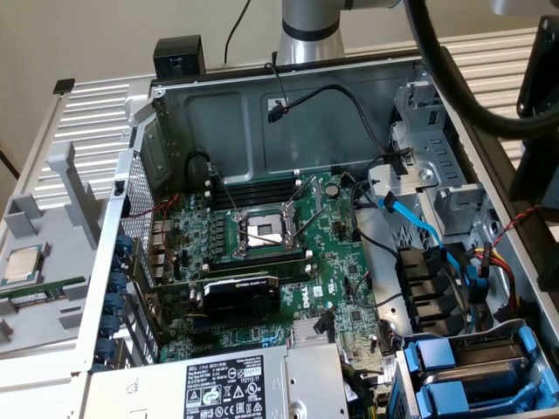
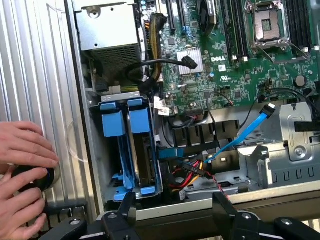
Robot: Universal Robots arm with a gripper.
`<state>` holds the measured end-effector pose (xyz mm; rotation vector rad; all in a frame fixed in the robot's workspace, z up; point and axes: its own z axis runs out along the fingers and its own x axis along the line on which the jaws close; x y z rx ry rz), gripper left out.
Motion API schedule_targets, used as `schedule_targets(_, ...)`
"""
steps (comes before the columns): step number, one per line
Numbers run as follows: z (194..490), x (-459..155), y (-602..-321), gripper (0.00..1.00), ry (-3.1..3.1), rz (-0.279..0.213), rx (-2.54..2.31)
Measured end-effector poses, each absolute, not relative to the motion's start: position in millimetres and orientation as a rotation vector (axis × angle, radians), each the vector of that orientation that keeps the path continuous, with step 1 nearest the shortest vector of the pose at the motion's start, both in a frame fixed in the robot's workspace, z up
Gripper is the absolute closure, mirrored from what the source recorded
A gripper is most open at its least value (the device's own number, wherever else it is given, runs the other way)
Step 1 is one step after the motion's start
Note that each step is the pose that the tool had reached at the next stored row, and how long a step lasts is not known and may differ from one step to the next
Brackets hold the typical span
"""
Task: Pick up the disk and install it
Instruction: 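Insert the first disk wire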
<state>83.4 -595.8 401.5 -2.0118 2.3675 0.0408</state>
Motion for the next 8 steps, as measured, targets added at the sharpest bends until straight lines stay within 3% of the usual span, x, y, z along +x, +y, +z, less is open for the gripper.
schedule_targets(8, 387, 83, -587, 0.29, 2.392, 0.04, -1.982)
